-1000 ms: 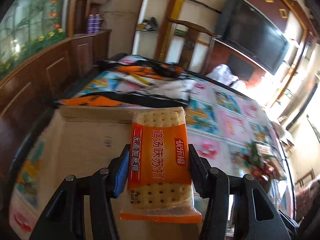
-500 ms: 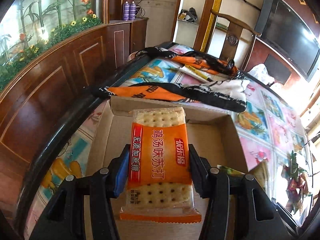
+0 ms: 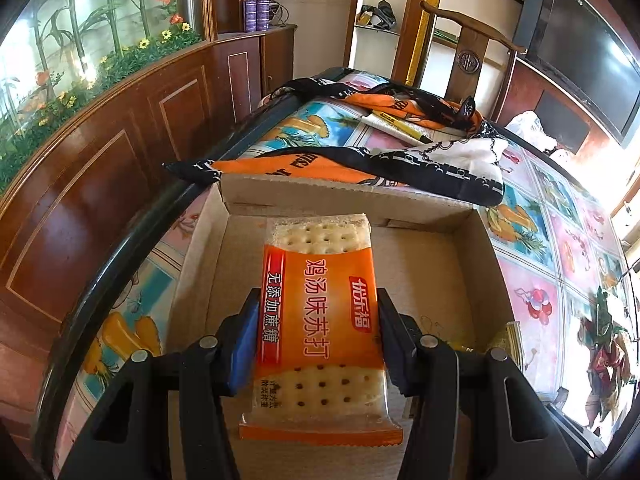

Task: Organize snacks
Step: 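Carry both packets into the cardboard box and open both grippers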

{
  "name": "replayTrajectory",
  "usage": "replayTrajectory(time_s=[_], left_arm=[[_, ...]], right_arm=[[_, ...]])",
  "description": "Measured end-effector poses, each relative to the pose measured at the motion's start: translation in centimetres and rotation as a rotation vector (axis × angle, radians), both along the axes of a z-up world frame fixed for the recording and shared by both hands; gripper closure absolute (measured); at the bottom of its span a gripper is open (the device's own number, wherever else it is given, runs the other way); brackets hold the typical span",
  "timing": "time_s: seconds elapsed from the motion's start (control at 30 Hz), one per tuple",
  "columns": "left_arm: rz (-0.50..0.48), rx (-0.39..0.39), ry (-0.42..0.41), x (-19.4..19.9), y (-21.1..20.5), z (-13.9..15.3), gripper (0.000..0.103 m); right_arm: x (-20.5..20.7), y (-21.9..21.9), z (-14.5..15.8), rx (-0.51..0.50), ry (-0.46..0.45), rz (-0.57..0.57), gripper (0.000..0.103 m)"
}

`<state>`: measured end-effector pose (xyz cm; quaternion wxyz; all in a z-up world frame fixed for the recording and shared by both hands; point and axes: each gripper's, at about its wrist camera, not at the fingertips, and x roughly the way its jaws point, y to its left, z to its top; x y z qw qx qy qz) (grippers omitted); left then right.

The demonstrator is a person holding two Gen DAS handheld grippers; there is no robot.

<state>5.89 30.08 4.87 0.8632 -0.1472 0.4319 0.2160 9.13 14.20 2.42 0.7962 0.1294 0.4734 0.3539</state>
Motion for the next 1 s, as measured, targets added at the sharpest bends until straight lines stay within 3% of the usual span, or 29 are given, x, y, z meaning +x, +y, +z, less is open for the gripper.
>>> replayTrajectory(time_s=[0.43,0.5,0.6,0.67,0.77,1.0], left_arm=[[-0.009,0.001,-0.007,0.0,-0.4,0.2,0.050],[-0.017,-0.006,-0.004,0.0,-0.5,0.2,0.045],[-0.032,-0.009,-0.023,0.0,-1.0,0.5,0.038],[-0.042,0.003,-0.042,-0.1,-1.4,1.0,0.034],[-0.053,0.005,-0.056,-0.2,-1.9,1.2,0.031],[-0.092,0.000,-0.108,-0.4,-3.0,2.0,0.031]], right_arm=[[-0.8,1.0,0.4,-0.090,-0.054,0.018,0.083],[-0.7,0.7,0.3,-0.090,-0.046,0.018,0.081],[-0.8,-0.1,0.4,-0.096,-0.046,0.006,0.071],[-0.9,-0.7,0.7,-0.088,-0.051,0.000,0.057],[-1.6,-2.1,1.5,-0.075,-0.083,-0.019,0.045],[-4.6,-5.0,2.7,-0.065,-0.182,0.011,0.044]])
